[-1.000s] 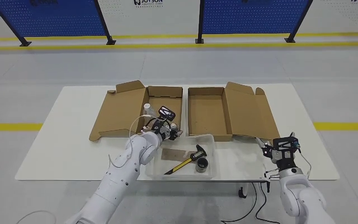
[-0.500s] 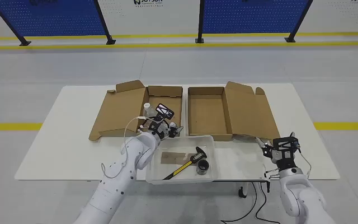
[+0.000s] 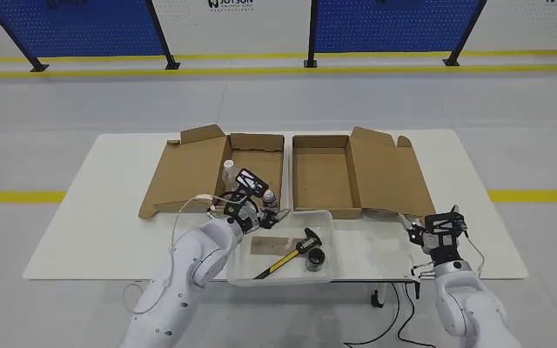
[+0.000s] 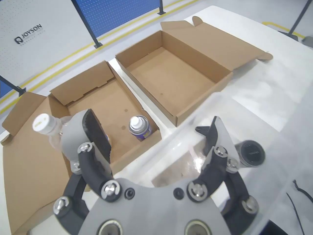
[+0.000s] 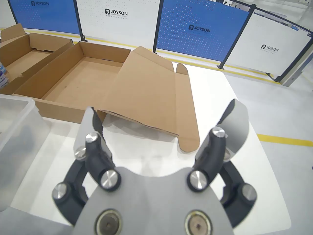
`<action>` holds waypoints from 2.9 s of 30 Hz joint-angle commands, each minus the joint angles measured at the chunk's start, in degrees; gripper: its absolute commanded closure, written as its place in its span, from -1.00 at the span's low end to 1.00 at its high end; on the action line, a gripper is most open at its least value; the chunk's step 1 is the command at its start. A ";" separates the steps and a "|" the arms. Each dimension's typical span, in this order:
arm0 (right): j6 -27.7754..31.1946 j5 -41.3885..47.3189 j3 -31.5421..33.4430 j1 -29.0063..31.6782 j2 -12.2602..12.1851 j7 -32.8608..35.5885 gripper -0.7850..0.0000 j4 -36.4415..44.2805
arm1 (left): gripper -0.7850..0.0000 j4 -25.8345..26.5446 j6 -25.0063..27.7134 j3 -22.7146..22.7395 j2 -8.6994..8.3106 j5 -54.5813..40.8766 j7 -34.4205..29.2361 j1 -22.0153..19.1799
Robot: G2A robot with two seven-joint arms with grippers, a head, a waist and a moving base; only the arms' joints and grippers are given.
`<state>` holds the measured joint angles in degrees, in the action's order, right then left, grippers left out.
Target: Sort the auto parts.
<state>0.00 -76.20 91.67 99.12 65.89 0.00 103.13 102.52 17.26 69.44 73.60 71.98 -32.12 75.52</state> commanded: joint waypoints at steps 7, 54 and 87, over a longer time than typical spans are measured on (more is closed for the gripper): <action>0.00 0.00 0.00 0.00 0.00 0.00 -1.00 0.00 | -1.00 5.25 4.55 2.88 -1.51 5.09 -2.62 7.59; 0.00 0.00 0.00 0.00 0.00 0.00 -1.00 0.00 | -0.97 -7.10 -13.73 -18.05 3.11 -12.30 -20.95 -9.45; 0.00 0.00 0.00 0.00 0.00 0.00 -1.00 0.00 | -0.09 -16.14 -14.72 -21.63 4.67 -14.72 -24.68 -14.24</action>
<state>0.00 -76.20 91.67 99.12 65.89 0.00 103.13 86.65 2.61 47.92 78.22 57.31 -56.79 61.44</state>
